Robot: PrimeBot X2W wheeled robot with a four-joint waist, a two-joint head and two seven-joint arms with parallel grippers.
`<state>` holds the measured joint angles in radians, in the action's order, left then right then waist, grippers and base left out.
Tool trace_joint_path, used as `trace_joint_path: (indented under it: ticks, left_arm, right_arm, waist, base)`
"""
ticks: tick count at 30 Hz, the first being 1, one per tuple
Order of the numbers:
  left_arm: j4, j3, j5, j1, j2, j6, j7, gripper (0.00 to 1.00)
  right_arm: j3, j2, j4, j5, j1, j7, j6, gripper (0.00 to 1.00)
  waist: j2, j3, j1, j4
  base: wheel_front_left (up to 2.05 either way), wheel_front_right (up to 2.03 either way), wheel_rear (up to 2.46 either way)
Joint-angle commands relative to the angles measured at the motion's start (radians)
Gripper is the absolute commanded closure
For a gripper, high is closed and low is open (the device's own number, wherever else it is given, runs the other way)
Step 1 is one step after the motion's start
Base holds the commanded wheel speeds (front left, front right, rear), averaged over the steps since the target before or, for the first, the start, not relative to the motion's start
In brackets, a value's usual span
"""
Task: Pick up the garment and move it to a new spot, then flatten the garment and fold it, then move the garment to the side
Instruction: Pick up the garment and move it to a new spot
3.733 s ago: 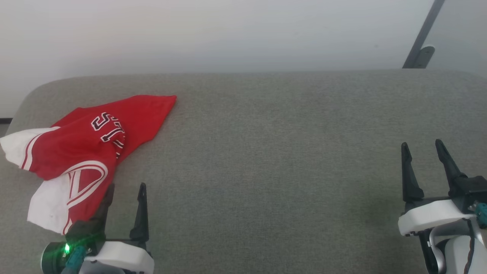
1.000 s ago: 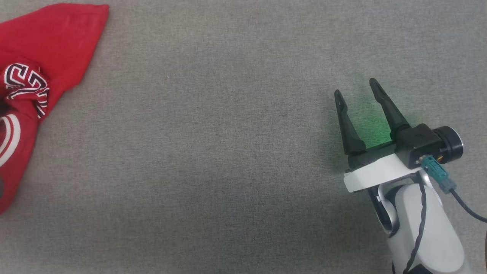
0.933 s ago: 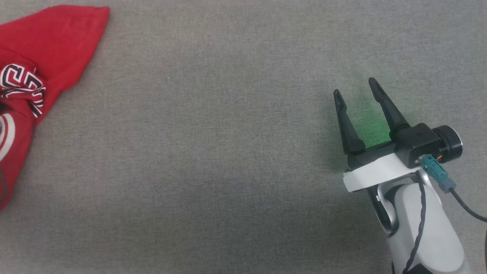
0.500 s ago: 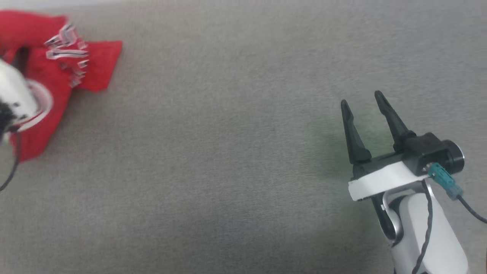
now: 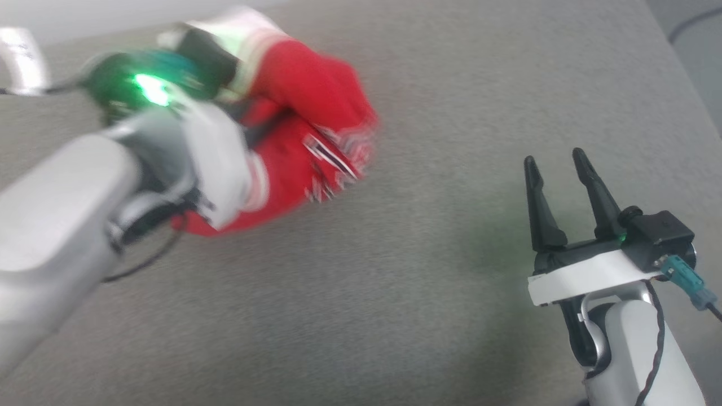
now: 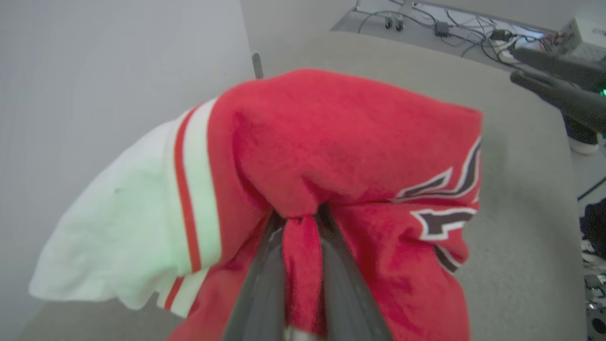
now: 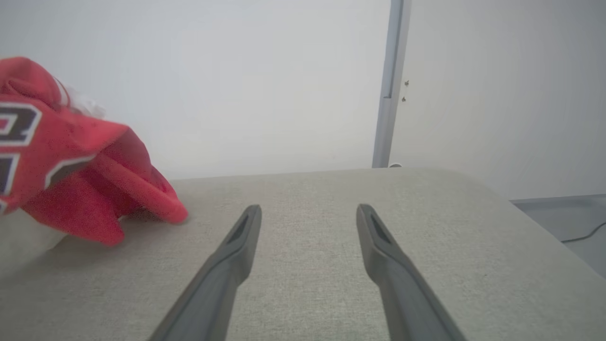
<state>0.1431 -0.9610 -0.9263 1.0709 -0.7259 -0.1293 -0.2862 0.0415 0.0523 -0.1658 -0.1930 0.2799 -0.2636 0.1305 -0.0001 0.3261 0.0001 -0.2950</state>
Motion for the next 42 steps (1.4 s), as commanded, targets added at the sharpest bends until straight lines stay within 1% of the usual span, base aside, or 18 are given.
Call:
trace_joint_path:
  ticks: [1, 4, 6, 9, 11, 14, 17, 21, 26, 27, 28, 30, 33, 38, 42]
  left_arm:
    - [-0.008, -0.016, -0.003, 0.019, 0.000, -0.001, -0.003, 1.00]
    - [-0.017, -0.153, -0.017, 0.081, 0.012, -0.001, -0.013, 1.00]
    - [0.000, -0.232, -0.036, 0.117, 0.028, -0.001, -0.003, 1.00]
    - [0.039, -0.299, -0.033, 0.161, 0.040, -0.001, -0.010, 1.00]
    - [0.062, -0.316, -0.007, 0.165, 0.047, -0.002, -0.033, 1.00]
    - [0.069, -0.321, 0.045, 0.117, 0.057, -0.002, -0.111, 1.00]
    - [0.067, -0.321, 0.093, 0.085, 0.038, -0.002, -0.192, 1.00]
    - [0.082, -0.335, 0.119, 0.041, 0.027, -0.002, -0.265, 1.00]
    - [0.109, -0.343, 0.123, 0.016, -0.004, 0.001, -0.302, 0.99]
    - [0.112, -0.343, 0.119, 0.016, -0.013, 0.001, -0.305, 0.74]
    - [0.114, -0.342, 0.114, 0.021, -0.022, 0.001, -0.295, 0.61]
    - [0.124, -0.336, 0.097, 0.048, -0.021, 0.001, -0.261, 0.00]
    - [0.123, -0.328, 0.089, 0.086, 0.003, 0.001, -0.194, 0.00]
    - [0.153, -0.319, 0.037, 0.129, 0.056, 0.001, 0.007, 0.00]
    - [0.193, -0.318, -0.044, 0.108, 0.085, 0.000, 0.164, 0.00]
  right_arm:
    - [0.002, -0.002, 0.005, -0.007, -0.004, -0.001, 0.000, 0.00]
    - [0.010, -0.003, 0.007, -0.045, 0.002, -0.001, 0.000, 0.00]
    - [0.018, -0.002, 0.008, -0.068, 0.007, -0.001, 0.000, 0.00]
    - [0.027, -0.002, 0.009, -0.109, 0.008, -0.002, 0.000, 0.00]
    - [0.036, -0.002, 0.009, -0.133, 0.008, -0.002, 0.000, 0.00]
    - [0.048, -0.002, 0.010, -0.167, 0.004, -0.001, 0.000, 0.00]
    - [0.061, -0.003, 0.013, -0.189, 0.002, -0.001, 0.000, 0.00]
    - [0.050, -0.002, 0.023, -0.209, -0.007, -0.001, 0.000, 0.00]
    - [0.044, -0.002, 0.024, -0.212, -0.002, -0.001, 0.000, 0.00]
    - [0.048, -0.002, 0.024, -0.207, 0.002, -0.001, 0.000, 0.00]
    - [0.055, -0.002, 0.023, -0.202, 0.007, -0.001, 0.000, 0.00]
    - [0.052, -0.002, 0.021, -0.187, 0.012, -0.001, 0.000, 0.00]
    - [0.049, -0.002, 0.019, -0.153, 0.015, -0.001, 0.000, 0.00]
    - [0.031, -0.001, 0.009, -0.084, 0.013, -0.001, 0.000, 0.00]
    - [0.012, -0.001, 0.000, -0.025, 0.009, -0.001, 0.000, 0.00]
  waist:
    - [0.0001, 0.036, -0.0001, -0.050]
    - [0.0001, 0.070, -0.0001, -0.103]
    - [0.0001, 0.090, -0.0001, -0.139]
    - [0.0001, 0.118, -0.0001, -0.190]
    - [0.0001, 0.134, -0.0001, -0.221]
    - [0.0001, 0.157, -0.0001, -0.261]
    - [0.0001, 0.176, -0.0001, -0.291]
    - [0.0001, 0.195, -0.0001, -0.296]
    - [0.0001, 0.194, -0.0001, -0.296]
    - [0.0001, 0.189, -0.0001, -0.296]
    - [0.0001, 0.183, -0.0001, -0.295]
    - [0.0001, 0.167, -0.0001, -0.274]
    - [0.0001, 0.134, -0.0001, -0.221]
    - [0.0001, 0.061, -0.0001, -0.114]
    - [0.0001, 0.007, -0.0001, -0.032]
  base:
    - [0.00, 0.00, 0.00]
    - [0.00, 0.00, 0.00]
    - [0.00, 0.00, 0.00]
    - [0.00, 0.00, 0.00]
    - [0.00, 0.00, 0.00]
    - [0.00, 0.00, 0.00]
    - [0.00, 0.00, 0.00]
    - [0.00, 0.00, 0.00]
    - [0.00, 0.00, 0.00]
    - [0.00, 0.00, 0.00]
    - [0.00, 0.00, 0.00]
    - [0.00, 0.00, 0.00]
    - [0.00, 0.00, 0.00]
    - [0.00, 0.00, 0.00]
    - [0.00, 0.00, 0.00]
